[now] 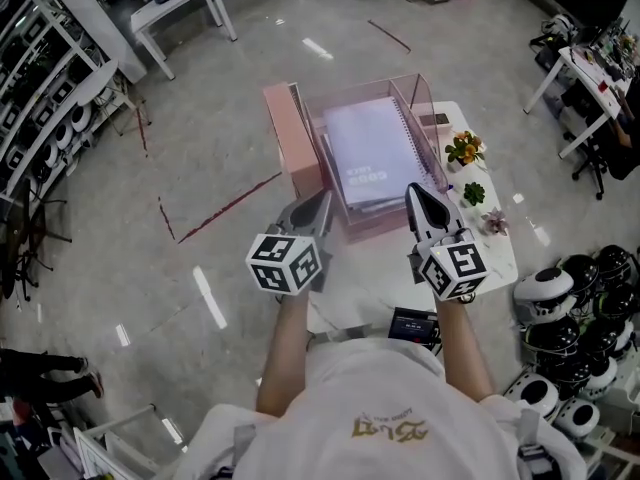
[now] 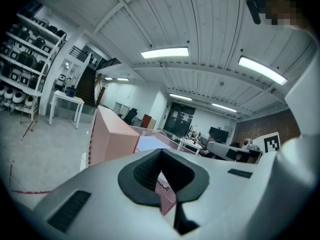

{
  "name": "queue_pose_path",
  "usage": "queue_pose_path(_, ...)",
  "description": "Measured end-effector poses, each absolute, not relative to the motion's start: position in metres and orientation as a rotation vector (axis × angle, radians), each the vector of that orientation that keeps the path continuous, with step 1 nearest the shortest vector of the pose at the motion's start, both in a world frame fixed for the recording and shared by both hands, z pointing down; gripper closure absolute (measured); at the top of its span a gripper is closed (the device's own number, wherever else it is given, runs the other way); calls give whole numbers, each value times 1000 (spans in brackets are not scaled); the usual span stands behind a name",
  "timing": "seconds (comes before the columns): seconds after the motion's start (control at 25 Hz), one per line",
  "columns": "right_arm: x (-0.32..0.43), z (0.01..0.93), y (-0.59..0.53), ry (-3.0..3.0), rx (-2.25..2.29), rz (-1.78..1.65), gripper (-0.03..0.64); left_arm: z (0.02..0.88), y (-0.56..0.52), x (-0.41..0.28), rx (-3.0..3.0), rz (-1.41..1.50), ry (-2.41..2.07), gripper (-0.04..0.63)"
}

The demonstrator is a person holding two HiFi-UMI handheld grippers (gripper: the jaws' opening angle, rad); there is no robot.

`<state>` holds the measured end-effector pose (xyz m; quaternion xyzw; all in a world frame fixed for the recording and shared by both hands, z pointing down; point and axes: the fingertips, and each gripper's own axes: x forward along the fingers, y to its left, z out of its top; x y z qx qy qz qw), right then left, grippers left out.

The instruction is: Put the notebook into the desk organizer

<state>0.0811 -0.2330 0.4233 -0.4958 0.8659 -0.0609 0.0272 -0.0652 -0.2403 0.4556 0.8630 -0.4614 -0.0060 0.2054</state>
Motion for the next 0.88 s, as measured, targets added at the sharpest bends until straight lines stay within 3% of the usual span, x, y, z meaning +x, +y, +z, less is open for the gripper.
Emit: queue_pose_path(0.88, 68, 437, -232, 2765, -1553, -174, 604, 454, -244, -71, 2391, -39, -1290, 577)
